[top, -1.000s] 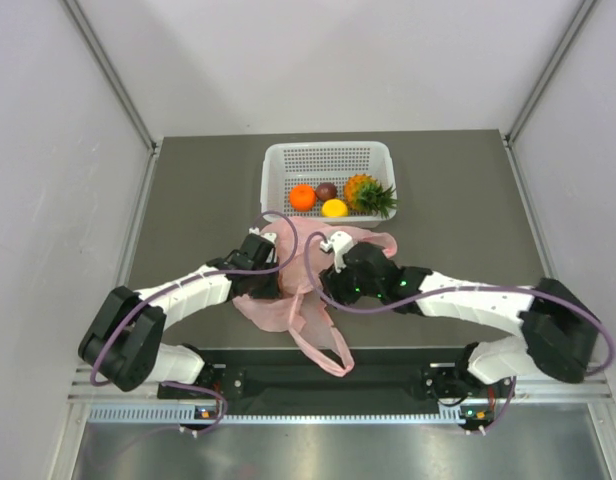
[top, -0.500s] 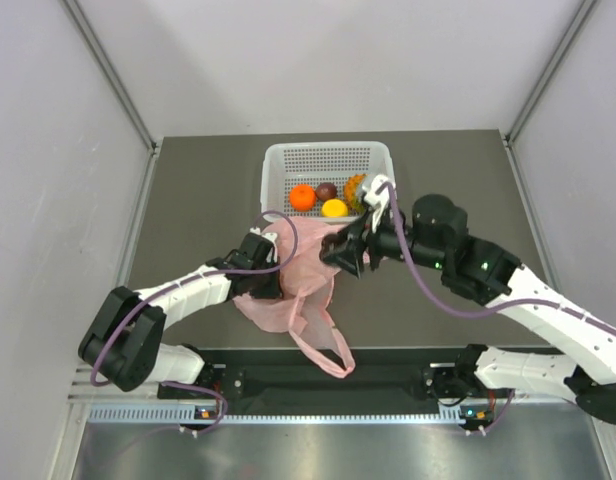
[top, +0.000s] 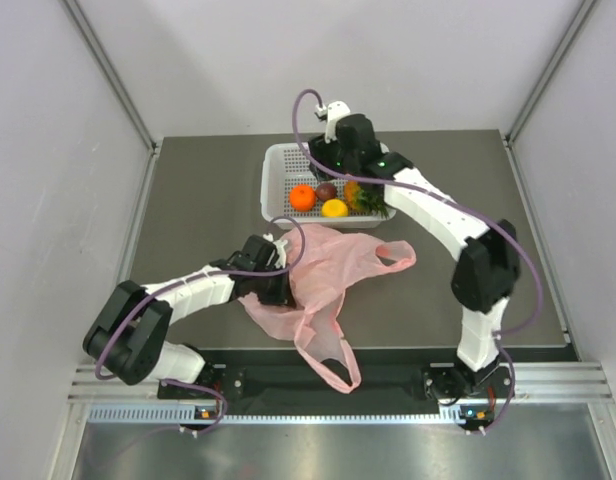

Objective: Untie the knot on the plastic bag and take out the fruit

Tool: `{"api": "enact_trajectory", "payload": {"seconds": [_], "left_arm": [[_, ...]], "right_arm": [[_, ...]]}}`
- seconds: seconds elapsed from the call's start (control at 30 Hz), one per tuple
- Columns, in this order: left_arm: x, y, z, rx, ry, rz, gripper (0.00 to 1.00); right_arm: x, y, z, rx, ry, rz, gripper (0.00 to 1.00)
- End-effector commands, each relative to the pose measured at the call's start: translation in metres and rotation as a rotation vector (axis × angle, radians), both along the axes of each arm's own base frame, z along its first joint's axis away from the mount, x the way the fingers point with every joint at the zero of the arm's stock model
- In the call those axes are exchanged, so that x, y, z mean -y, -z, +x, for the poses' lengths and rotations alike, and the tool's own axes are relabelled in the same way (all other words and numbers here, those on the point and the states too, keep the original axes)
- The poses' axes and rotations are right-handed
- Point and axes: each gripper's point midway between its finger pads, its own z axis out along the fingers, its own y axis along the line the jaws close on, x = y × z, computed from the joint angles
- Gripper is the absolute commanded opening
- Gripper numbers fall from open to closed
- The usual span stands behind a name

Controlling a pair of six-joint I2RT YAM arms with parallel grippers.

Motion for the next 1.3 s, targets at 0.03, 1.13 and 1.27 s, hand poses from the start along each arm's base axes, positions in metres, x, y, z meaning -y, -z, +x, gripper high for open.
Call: {"api": "enact_trajectory", "payload": {"seconds": [0.03, 1.13, 1.27], "left_arm": [[0.019, -0.011, -0.010, 0.009, 0.085, -0.107, 0.00], [0.019, -0.014, -0.002, 0.031, 0.067, -0.082, 0.00], [0.021, -0.006, 0.000, 0.012, 0.071, -0.072, 0.00]], "right_arm": [[0.001, -0.004, 0.047, 0.033, 0.062, 0.000, 0.00], [0.064, -0.031, -0.051, -0.015, 0.046, -0.021, 1.00], [0.090, -0.040, -0.129, 0.008, -0.003, 0.091, 0.95]]}}
